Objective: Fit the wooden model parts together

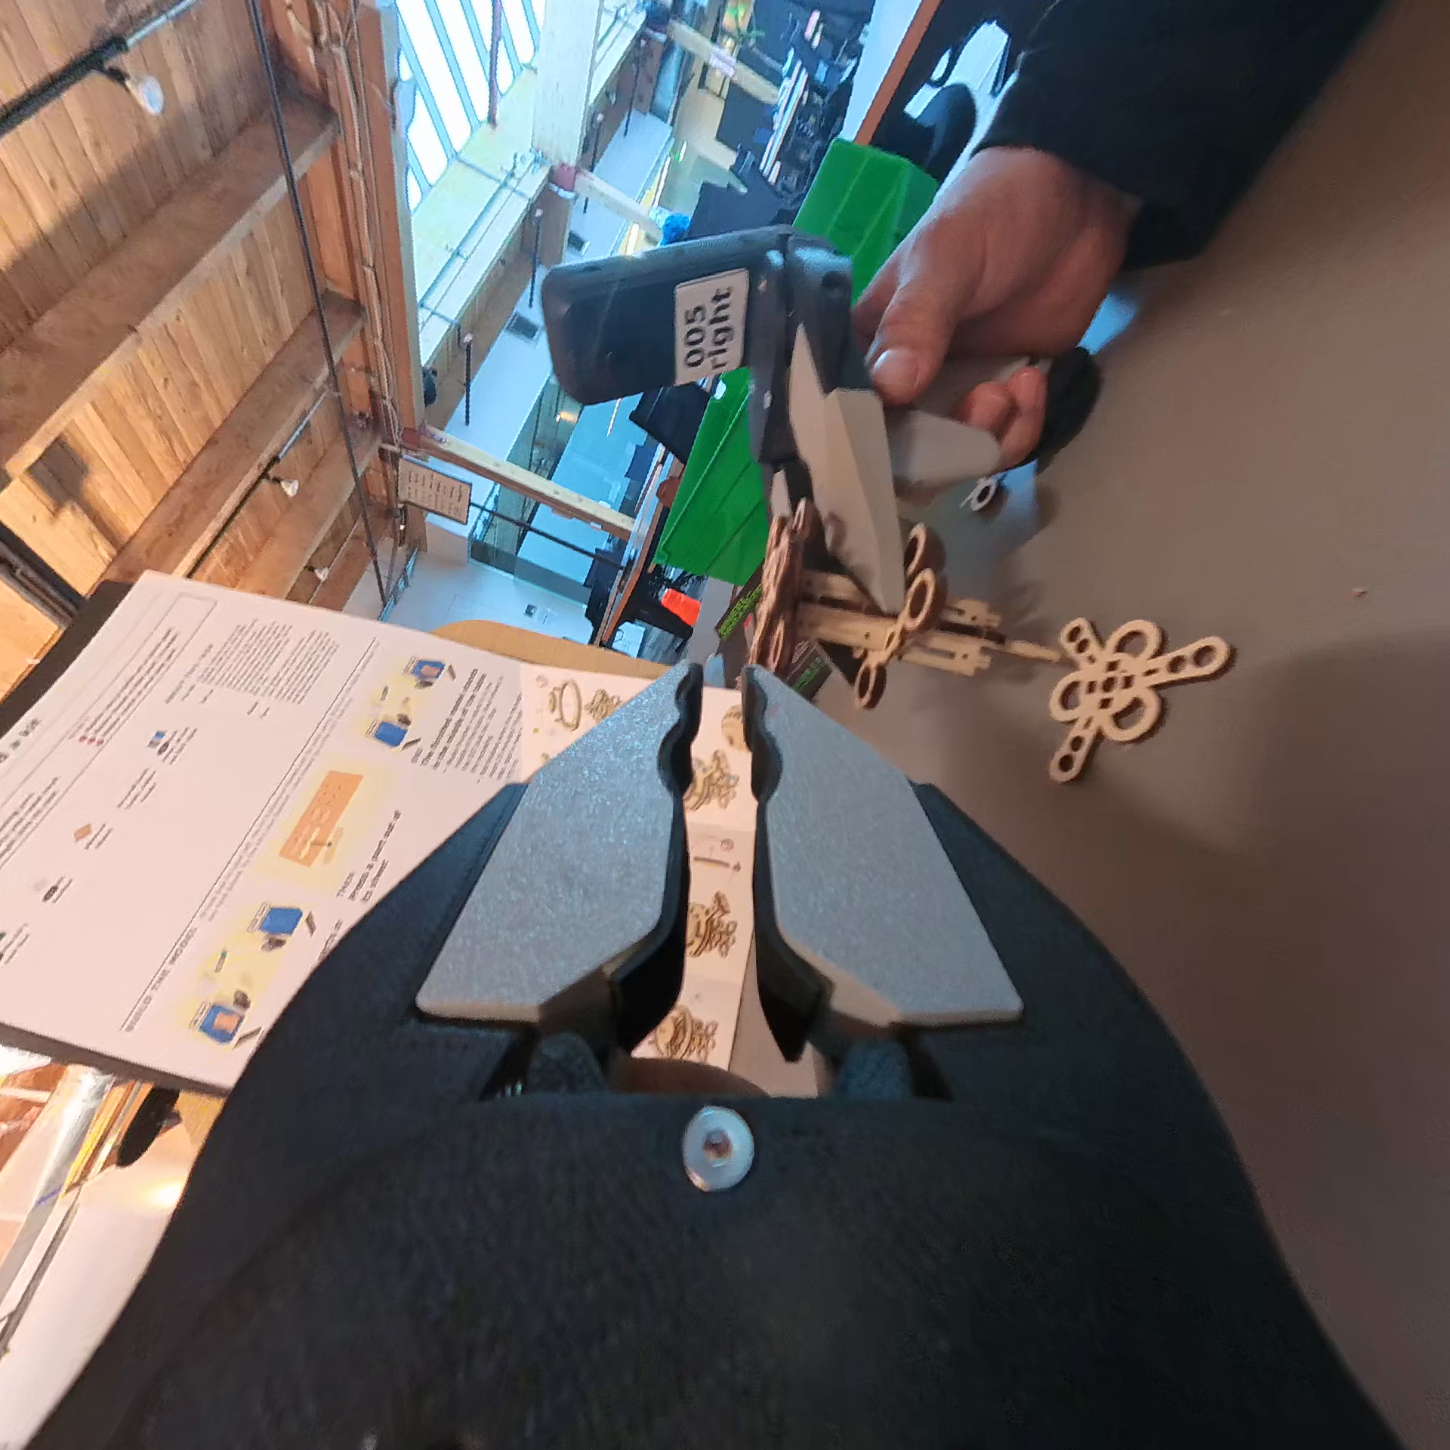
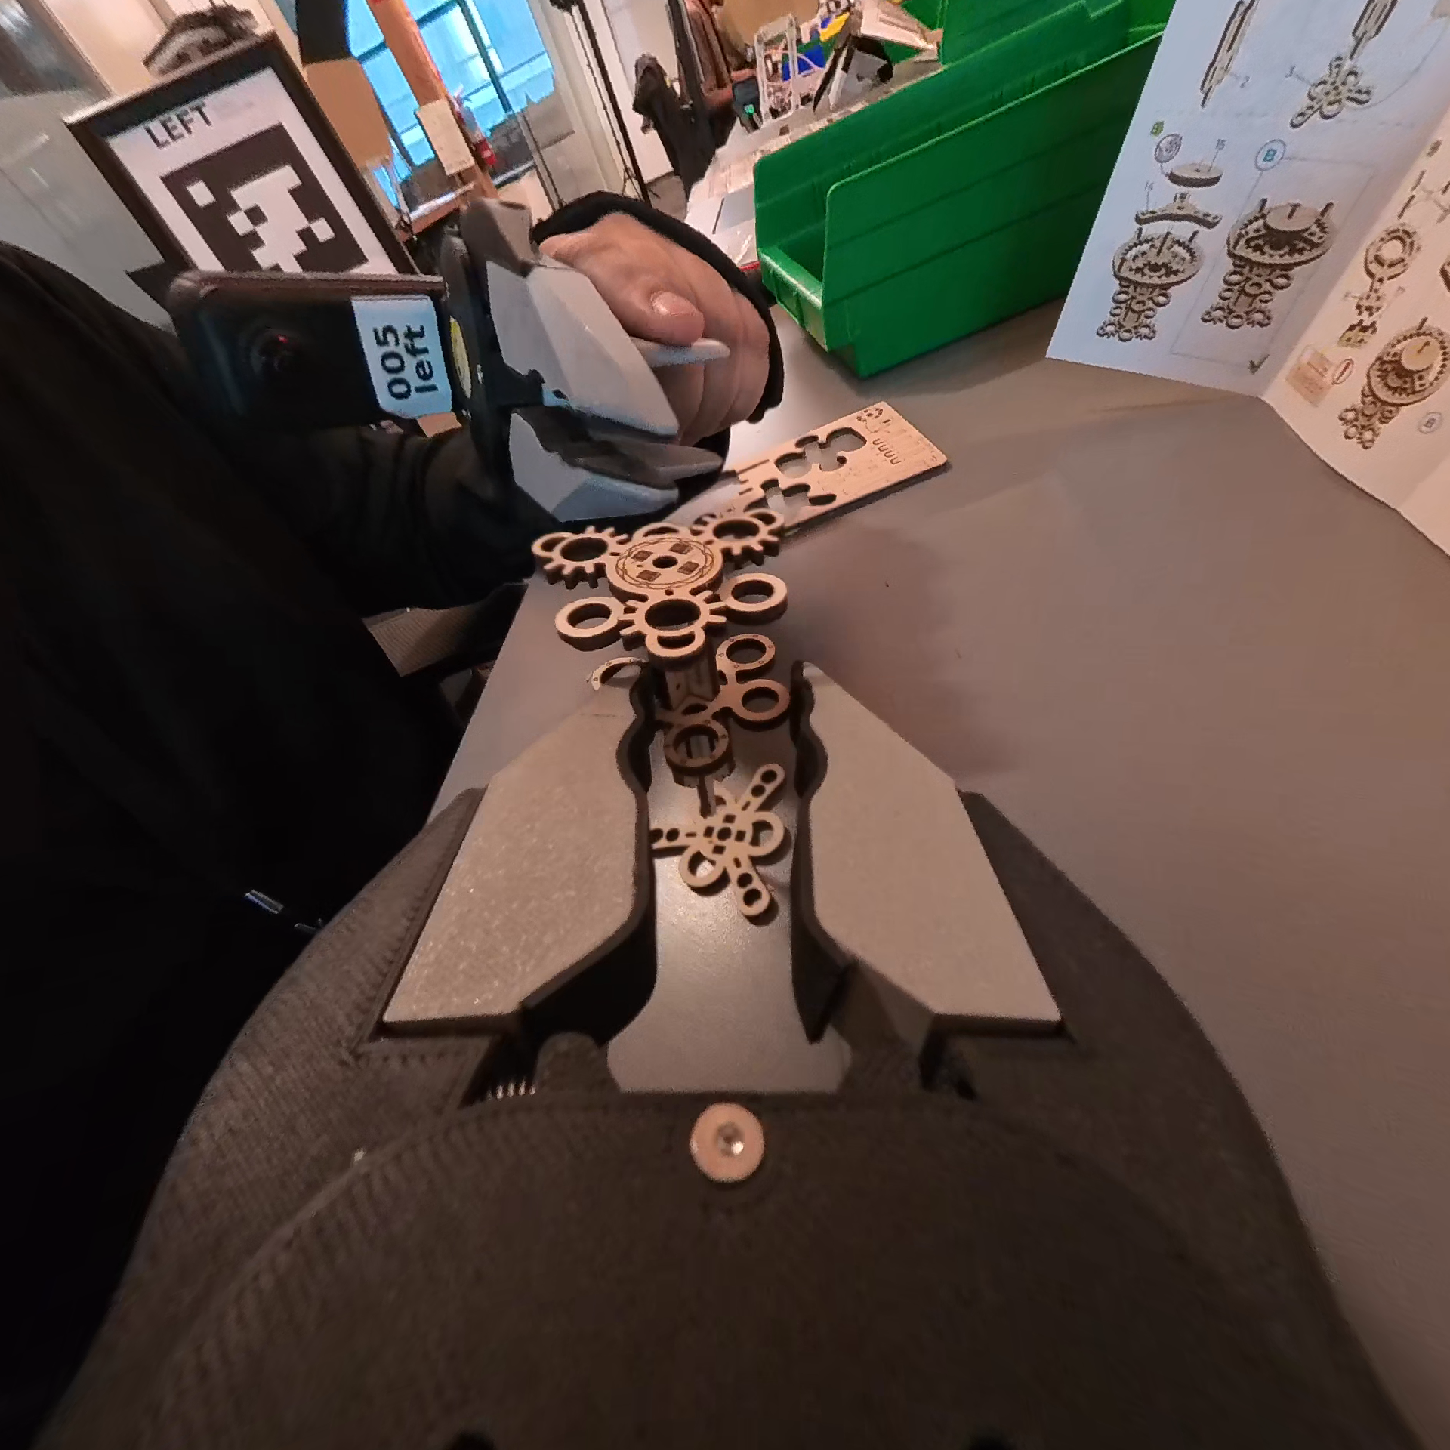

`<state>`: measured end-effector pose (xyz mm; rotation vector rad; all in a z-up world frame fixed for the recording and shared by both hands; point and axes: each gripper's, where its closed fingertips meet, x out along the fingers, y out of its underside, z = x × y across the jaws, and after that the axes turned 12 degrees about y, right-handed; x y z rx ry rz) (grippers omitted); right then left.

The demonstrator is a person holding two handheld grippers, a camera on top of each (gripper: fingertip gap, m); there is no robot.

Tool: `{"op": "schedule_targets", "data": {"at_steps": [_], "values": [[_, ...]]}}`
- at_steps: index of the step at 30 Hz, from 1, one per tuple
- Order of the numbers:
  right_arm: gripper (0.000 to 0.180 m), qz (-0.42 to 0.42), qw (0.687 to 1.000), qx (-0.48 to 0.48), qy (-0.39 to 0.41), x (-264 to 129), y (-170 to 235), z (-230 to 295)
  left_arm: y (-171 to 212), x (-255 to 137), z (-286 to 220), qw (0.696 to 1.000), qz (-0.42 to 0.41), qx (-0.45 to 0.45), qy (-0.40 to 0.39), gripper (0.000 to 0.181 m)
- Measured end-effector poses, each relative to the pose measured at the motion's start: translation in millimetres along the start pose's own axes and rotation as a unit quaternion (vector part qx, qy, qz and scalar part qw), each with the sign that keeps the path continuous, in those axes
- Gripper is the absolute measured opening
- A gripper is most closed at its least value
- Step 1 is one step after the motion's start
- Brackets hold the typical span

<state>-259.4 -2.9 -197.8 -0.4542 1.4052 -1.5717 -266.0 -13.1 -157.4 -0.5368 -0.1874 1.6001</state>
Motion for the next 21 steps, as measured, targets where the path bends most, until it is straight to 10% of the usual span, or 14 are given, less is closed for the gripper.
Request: {"op": "schedule_targets", "data": {"at_steps": [15, 21], "values": [[0.030, -0.019, 0.993, 0.103, -0.044, -7.4, -8.0, -5.9, 6.7, -1.4, 5.2, 1.000, 0.009, -0.012, -0.011, 0.006], [0.030, -0.090, 0.945, 0.268, -0.165, -31.3, -33.2, -9.0, 8.8, -0.7, 5.6, 1.000, 0.014, -0.015, -0.011, 0.006]]}}
